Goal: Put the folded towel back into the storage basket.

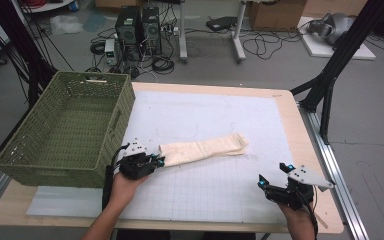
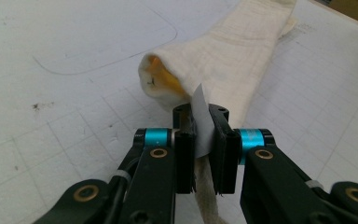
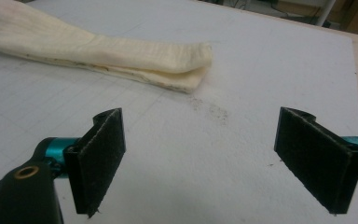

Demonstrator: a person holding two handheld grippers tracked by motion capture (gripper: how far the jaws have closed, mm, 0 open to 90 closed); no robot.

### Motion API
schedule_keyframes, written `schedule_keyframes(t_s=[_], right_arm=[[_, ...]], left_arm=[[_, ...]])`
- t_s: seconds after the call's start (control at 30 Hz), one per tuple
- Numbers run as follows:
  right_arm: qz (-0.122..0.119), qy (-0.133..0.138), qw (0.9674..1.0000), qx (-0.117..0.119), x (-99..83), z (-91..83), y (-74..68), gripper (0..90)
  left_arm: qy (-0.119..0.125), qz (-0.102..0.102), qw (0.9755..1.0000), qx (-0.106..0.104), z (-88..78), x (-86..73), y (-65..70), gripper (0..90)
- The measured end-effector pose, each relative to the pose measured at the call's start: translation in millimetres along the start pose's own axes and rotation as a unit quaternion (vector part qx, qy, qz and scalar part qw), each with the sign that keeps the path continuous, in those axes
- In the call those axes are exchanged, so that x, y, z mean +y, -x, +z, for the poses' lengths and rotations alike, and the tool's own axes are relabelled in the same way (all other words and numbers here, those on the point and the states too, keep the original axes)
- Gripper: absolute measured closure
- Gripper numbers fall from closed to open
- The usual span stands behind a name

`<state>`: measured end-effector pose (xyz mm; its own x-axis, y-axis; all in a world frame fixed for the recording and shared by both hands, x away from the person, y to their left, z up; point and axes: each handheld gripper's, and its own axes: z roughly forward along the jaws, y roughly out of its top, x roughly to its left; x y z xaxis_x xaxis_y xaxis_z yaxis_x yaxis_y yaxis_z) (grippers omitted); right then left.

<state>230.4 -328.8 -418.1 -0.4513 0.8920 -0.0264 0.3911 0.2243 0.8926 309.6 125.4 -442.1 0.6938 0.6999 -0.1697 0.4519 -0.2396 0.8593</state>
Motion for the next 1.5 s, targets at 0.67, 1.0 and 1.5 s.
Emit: schedule_keyframes(t_s=[0.67, 1.0, 1.5], right_arm=[[0.004, -0.03, 0.9995, 0.011, 64.4, 90.3, 11.1, 27.4], [0.026, -0.096, 0.9951, -0.003, 63.6, 129.3, 12.4, 40.6], [0.054, -0.141, 0.988, 0.031, 40.8, 141.3, 3.7, 70.3]], left_arm=[[0.029, 0.01, 0.9995, 0.007, -5.3, 2.3, 0.6, 80.8], [0.029, 0.005, 0.9995, 0.007, -5.7, 1.6, -1.9, 80.8], [0.031, 0.006, 0.9993, 0.018, -6.8, 0.4, -4.3, 80.8]])
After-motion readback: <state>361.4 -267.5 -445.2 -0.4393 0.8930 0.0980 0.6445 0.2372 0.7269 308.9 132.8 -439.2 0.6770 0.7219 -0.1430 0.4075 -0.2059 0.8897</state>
